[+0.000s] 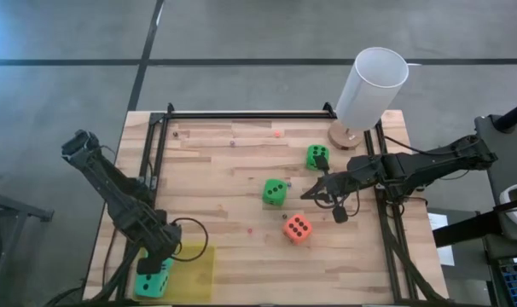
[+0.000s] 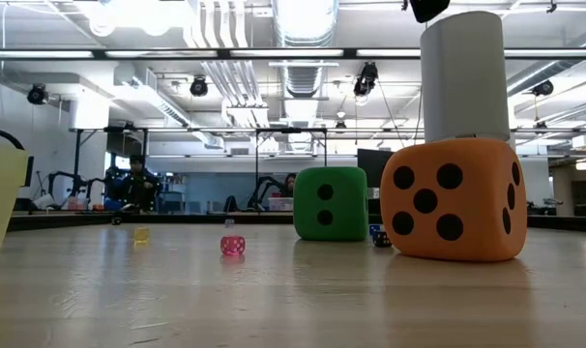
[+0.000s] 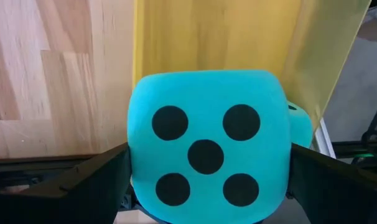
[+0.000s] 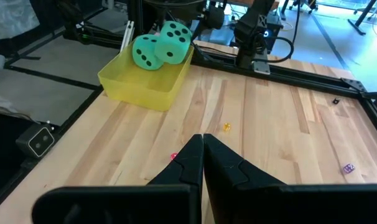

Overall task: Pick & Place Dice
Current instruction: Put the large blue dice into the yellow bin

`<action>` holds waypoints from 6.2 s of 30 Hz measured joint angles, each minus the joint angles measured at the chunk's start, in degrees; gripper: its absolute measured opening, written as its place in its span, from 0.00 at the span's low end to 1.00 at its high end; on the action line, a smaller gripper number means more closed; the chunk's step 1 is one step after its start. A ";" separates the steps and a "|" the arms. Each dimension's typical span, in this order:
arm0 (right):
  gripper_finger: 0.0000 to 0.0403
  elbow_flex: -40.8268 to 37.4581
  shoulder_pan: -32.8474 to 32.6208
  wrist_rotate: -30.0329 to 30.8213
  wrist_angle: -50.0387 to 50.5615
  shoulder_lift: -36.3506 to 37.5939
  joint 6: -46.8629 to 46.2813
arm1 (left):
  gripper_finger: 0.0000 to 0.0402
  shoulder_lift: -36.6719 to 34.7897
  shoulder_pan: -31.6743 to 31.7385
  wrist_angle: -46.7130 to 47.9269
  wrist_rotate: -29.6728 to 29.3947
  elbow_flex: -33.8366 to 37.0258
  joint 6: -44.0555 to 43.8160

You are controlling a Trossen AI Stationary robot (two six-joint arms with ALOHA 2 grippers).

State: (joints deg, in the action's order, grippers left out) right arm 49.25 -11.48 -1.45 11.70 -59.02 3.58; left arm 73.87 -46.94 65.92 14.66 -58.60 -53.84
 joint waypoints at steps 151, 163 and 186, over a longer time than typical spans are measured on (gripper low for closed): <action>0.02 0.00 0.01 -0.02 0.00 0.00 -0.12 | 0.99 -0.70 -0.55 -2.96 4.01 2.79 4.36; 0.02 0.00 0.01 -0.01 0.00 0.00 -0.05 | 0.86 -0.70 -0.55 -3.38 4.38 2.76 1.55; 0.02 0.00 0.02 -0.02 0.00 0.00 -0.10 | 0.99 -0.70 -0.72 -0.06 3.17 3.57 3.36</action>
State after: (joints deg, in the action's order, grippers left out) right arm 49.25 -11.46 -1.48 11.70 -59.02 3.48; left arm 73.17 -47.66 65.87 17.82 -55.04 -50.49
